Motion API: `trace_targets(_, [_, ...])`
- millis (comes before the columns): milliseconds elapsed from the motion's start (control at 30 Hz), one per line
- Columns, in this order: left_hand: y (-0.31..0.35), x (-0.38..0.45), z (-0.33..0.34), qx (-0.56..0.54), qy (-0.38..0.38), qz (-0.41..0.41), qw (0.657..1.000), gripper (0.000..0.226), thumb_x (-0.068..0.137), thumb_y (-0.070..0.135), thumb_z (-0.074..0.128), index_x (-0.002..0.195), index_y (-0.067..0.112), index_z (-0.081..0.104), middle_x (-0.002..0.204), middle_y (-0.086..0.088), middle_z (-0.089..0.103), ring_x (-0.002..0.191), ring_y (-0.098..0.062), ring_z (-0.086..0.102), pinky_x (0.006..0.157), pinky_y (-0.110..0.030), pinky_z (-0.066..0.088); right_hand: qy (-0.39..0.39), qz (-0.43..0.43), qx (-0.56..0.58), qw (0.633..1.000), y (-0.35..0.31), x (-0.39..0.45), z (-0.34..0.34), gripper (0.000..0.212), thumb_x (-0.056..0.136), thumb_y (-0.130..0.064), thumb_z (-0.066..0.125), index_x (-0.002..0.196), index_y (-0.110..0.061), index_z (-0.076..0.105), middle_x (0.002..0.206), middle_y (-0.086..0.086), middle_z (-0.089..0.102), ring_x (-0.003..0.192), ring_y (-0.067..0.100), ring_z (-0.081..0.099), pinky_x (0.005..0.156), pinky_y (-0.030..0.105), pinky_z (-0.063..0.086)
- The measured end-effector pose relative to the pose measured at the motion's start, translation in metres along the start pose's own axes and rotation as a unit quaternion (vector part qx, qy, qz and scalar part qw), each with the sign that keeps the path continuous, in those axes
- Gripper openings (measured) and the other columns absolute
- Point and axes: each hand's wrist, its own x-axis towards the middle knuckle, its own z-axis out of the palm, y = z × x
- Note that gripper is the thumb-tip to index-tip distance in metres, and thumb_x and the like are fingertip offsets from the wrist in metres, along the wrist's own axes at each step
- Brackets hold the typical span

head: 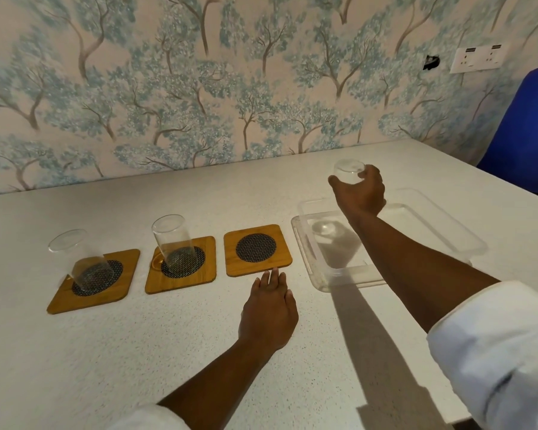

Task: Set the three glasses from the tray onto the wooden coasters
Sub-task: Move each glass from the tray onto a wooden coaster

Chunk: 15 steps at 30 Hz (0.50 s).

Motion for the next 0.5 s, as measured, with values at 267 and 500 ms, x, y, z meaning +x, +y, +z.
trace_targets(267, [0.004, -0.001, -0.005, -0.002, -0.006, -0.002, 1.0, 0.053, 0.101, 0.039, 0.017, 0.151, 0.019, 0.021, 0.16, 0.0, 0.017, 0.148, -0.019, 0.012, 0.114, -0.03, 0.004, -0.066, -0.031, 0.071, 0.995, -0.045, -0.03, 0.02, 0.06, 0.062, -0.048, 0.081, 0.108, -0.019, 0.054, 0.108, -0.005, 0.059, 0.102, 0.02, 0.059, 0.086, 0.039, 0.053])
trace_targets(500, [0.006, -0.001, -0.009, -0.025, -0.006, -0.037, 0.999, 0.053, 0.1, 0.042, 0.028, 0.149, 0.02, 0.025, 0.154, -0.001, 0.034, 0.141, -0.027, 0.032, 0.111, -0.044, 0.033, -0.128, -0.037, 0.094, 0.987, -0.062, -0.066, 0.042, 0.064, 0.06, -0.049, 0.082, 0.11, -0.021, 0.054, 0.11, -0.004, 0.061, 0.103, 0.021, 0.06, 0.086, 0.04, 0.054])
